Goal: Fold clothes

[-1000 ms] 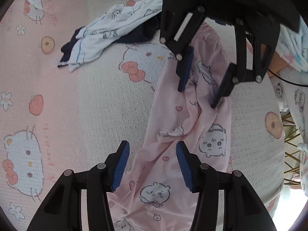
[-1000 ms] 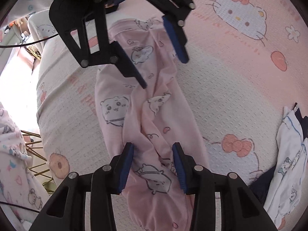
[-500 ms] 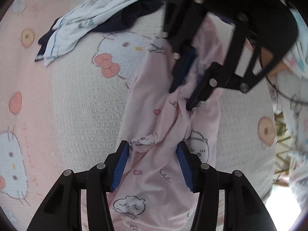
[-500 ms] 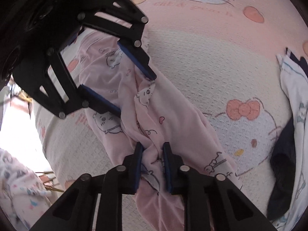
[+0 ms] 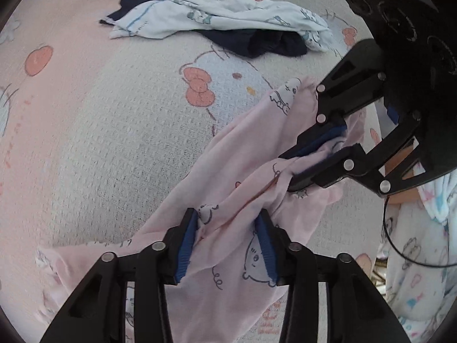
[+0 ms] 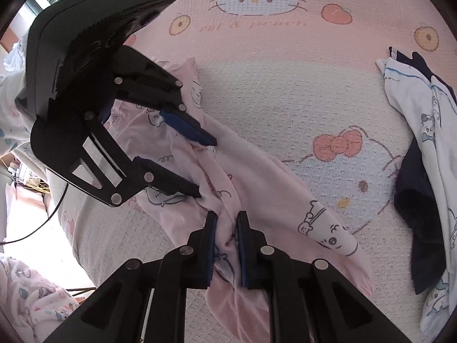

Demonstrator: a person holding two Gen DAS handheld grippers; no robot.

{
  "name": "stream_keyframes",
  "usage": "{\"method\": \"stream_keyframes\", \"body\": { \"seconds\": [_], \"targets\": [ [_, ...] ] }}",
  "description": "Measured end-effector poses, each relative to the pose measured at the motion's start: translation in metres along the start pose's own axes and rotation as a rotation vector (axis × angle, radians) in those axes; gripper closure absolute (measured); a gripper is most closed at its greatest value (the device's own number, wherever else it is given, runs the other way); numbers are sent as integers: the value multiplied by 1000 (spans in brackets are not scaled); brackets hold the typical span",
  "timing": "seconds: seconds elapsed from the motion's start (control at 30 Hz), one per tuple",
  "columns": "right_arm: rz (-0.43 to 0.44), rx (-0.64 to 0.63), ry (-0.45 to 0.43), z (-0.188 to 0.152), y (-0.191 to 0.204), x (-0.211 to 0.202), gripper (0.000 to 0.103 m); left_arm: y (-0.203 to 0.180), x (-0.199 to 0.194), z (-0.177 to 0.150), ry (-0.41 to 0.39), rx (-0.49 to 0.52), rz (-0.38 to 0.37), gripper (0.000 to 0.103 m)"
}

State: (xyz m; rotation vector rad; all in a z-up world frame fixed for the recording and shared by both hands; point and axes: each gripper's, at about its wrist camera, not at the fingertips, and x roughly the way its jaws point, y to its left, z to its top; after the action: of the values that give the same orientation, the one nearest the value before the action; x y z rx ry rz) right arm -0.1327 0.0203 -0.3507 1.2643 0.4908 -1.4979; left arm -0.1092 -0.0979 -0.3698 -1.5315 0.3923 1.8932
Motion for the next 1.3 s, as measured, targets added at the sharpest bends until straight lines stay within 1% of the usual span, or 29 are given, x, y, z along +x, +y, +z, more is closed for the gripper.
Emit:
{"method": "stream_keyframes", "body": {
  "seconds": [0.07, 0.1, 0.2, 0.3, 0.37, 0.5, 0.57, 0.6, 0.7, 0.77, 0.9, 0.97, 1.0, 1.07, 1.1, 1.17, 1.2, 1.23, 1.27, 1.3],
  "targets": [
    [0, 28, -3, 7, -6, 2, 91, -2, -3, -3, -21, -48, 33, 76],
    [-2, 36, -5, 9, -7, 3, 91, -3, -5, -5, -30, -75, 44, 80],
    [-20, 25, -13, 14, -4, 4, 91, -8, -8, -12, -75, -159, 79, 88],
    [-44, 17, -7, 17, 4, 6, 91, -11, -11, -22, -144, -251, 105, 90],
    [-55, 18, -13, 20, 6, 4, 91, -8, -15, -29, -190, -328, 97, 90],
    [-58, 27, -43, 29, 8, -3, 91, -9, -31, -37, -232, -306, 100, 90],
    [-80, 25, -56, 33, 9, -8, 91, -12, -37, -29, -254, -268, 153, 91],
    [-90, 19, -48, 36, 7, -6, 91, -12, -37, -23, -258, -248, 175, 91],
    [-142, -15, -29, 43, 9, -3, 91, -9, -30, -12, -230, -214, 210, 91],
    [-167, -30, -25, 48, 12, 3, 91, -6, -28, -12, -231, -219, 208, 91],
    [-172, -6, -15, 53, 5, 14, 91, 8, -15, -5, -230, -272, 171, 90],
    [-188, -7, 2, 53, 3, 24, 91, 14, -5, -3, -221, -299, 149, 89],
    [-196, -5, 10, 51, 2, 28, 91, 16, -1, -3, -227, -310, 149, 88],
    [-196, 28, 9, 51, -1, 32, 91, 16, 2, -4, -250, -321, 163, 88],
    [-190, 47, 9, 52, -3, 32, 91, 16, 1, -6, -268, -330, 161, 88],
    [-186, 73, 7, 54, -4, 32, 90, 17, -1, -9, -276, -347, 147, 88],
    [-190, 74, 5, 54, -3, 32, 86, 19, -2, -9, -277, -367, 122, 87],
    [-196, 75, 4, 53, -4, 28, 79, 23, -3, -9, -263, -393, 98, 87],
    [-215, 79, 5, 52, -4, 22, 74, 29, -5, -10, -245, -432, 60, 86],
    [-242, 85, 12, 52, -3, 18, 63, 36, -9, -12, -234, -484, 4, 84]
  ]
}}
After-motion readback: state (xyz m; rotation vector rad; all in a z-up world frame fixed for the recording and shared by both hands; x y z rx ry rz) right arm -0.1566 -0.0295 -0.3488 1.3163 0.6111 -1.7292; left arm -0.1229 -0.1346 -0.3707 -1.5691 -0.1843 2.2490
